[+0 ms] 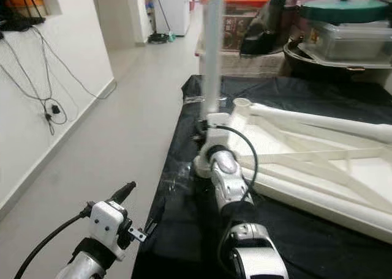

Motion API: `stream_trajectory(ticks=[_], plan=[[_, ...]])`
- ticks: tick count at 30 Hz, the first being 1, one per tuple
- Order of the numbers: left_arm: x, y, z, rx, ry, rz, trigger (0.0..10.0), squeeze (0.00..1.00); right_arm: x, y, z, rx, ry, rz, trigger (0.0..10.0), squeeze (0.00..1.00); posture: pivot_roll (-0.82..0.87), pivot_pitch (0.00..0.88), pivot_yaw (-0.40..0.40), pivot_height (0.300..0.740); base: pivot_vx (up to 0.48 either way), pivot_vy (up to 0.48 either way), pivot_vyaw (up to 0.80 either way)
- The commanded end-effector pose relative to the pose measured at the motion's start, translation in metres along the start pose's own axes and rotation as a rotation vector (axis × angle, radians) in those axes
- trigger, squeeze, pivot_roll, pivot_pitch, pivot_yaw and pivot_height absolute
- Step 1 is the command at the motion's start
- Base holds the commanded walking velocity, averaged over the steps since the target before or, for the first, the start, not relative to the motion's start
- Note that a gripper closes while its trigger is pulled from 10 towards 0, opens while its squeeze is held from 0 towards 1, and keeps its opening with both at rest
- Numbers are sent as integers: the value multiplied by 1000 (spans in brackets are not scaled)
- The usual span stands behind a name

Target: Building children table

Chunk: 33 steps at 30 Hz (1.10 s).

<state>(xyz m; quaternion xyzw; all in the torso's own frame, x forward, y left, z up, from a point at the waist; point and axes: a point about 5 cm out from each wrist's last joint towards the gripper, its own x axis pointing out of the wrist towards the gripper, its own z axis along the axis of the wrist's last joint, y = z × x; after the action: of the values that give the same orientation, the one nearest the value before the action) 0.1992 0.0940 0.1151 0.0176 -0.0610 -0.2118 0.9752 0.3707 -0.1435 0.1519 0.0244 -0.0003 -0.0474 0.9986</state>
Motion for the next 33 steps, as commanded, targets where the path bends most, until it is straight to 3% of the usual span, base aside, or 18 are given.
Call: stream_trajectory(ticks=[1, 5, 6, 7, 9, 10, 14, 15, 16, 20, 22, 23, 24, 28, 30, 32, 33], plan=[[-1, 2, -4, 0, 24, 2, 10000, 0, -8, -21, -21, 60, 106, -183, 0, 0, -34, 0, 33, 740, 0, 0, 0], [-1, 3, -5, 3, 26, 3, 10000, 0, -12, -8, -25, 59, 138, -209, 0, 0, -34, 0, 33, 740, 0, 0, 0], [-1, 3, -5, 3, 27, 3, 10000, 0, -11, 0, -24, 77, 132, -172, 4588, 0, -34, 0, 33, 740, 0, 0, 0], [-1, 3, -5, 3, 28, 3, 10000, 0, -8, 6, -19, 96, 99, -109, 10000, 0, -34, 0, 35, 740, 0, 0, 0], [-1, 3, -5, 2, 29, 3, 10000, 0, -7, 10, -16, 107, 76, -74, 10000, 0, -34, 0, 35, 740, 0, 0, 0], [-1, 3, -5, 2, 30, 2, 10000, 0, -7, 13, -11, 100, 41, -32, 10000, 1000, -34, 0, 35, 740, 0, 0, 0], [-1, 3, -5, 0, 31, 1, 10000, 0, -5, 15, -6, 104, 15, 35, 10000, 1000, -41, 0, 35, 740, 0, 0, 0], [-1, 3, -5, 0, 33, 1, 10000, 0, -3, 18, -6, 141, 26, 94, 10000, 0, -41, 0, 35, 740, 0, 0, 0], [-1, 3, -5, 0, 33, 1, 10000, 0, -3, 18, -6, 141, 26, 94, 10000, 0, -41, 0, 35, 740, 0, 0, 0], [0, 2, -5, 0, 33, 2, 10000, 0, 1, 28, 4, 245, 17, 366, 10000, 0, -38, 0, 33, 740, 0, 0, 0], [0, 2, -5, 0, 33, 2, 10000, 0, 1, 28, 4, 245, 17, 366, 10000, 0, -38, 0, 33, 740, 0, 0, 0], [0, 2, -5, 0, 33, 3, 10000, 0, 3, 28, 6, 245, 22, 466, 10000, 0, -38, 0, 33, 740, 0, 0, 0], [0, 2, -5, 0, 33, 3, 10000, 0, 3, 28, 6, 245, 22, 466, 10000, 0, -38, 0, 33, 740, 0, 0, 0], [1, 2, -5, -1, 31, 7, 10000, 0, 1, 23, 12, 64, 87, 923, 10000, 0, -35, 0, 27, 740, 0, 0, 0], [1, 2, -5, -2, 30, 8, 10000, 0, -1, 23, 12, 54, 107, 986, 10000, 0, -35, 0, 27, 740, 0, 0, 0], [1, 2, -4, 0, 32, 3, 10000, 0, -6, 21, 12, 35, 149, 1142, 10000, 0, -11, 0, 33, 740, 0, 0, 0], [1, 2, -4, 0, 32, 3, 10000, 0, -6, 21, 12, 35, 149, 1142, 10000, 0, -11, 0, 33, 740, 0, 0, 0]])
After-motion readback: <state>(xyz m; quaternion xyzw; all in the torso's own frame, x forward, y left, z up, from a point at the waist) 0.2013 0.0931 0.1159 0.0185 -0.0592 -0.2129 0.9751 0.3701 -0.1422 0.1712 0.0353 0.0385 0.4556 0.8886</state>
